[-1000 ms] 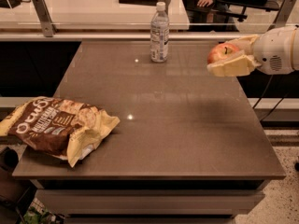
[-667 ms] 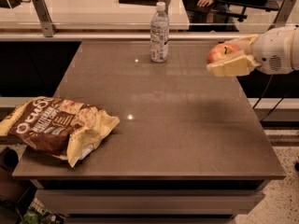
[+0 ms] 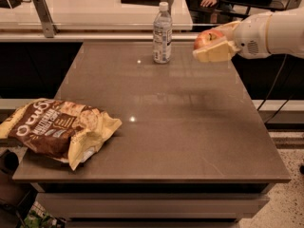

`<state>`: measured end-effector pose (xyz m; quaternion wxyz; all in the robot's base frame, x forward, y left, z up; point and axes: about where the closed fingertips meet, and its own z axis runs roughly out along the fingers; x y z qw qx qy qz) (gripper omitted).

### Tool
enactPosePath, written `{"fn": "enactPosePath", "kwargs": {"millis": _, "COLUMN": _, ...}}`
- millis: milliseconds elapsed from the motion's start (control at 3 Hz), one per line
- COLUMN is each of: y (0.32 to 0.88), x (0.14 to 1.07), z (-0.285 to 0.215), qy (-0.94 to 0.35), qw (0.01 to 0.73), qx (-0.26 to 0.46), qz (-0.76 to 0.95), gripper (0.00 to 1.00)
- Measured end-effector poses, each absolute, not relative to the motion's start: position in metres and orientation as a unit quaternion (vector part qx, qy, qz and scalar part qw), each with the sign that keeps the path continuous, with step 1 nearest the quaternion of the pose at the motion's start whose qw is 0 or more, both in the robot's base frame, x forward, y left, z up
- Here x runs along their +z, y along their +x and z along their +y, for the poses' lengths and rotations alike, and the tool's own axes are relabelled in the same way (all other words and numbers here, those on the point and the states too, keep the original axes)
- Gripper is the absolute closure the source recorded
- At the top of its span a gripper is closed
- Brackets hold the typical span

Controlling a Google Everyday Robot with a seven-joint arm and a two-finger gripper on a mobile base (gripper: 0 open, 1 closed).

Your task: Move apple near blue plastic bottle

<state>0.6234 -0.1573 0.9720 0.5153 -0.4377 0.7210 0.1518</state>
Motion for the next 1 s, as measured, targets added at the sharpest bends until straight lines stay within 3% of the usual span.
{"fn": "enactPosePath", "kwargs": {"millis": 1000, "y": 0.702, "x": 0.945, "z": -0.141, "qy": -0.408, "qw": 0.501, "qx": 0.108, "qz": 0.755, "gripper": 1.00}}
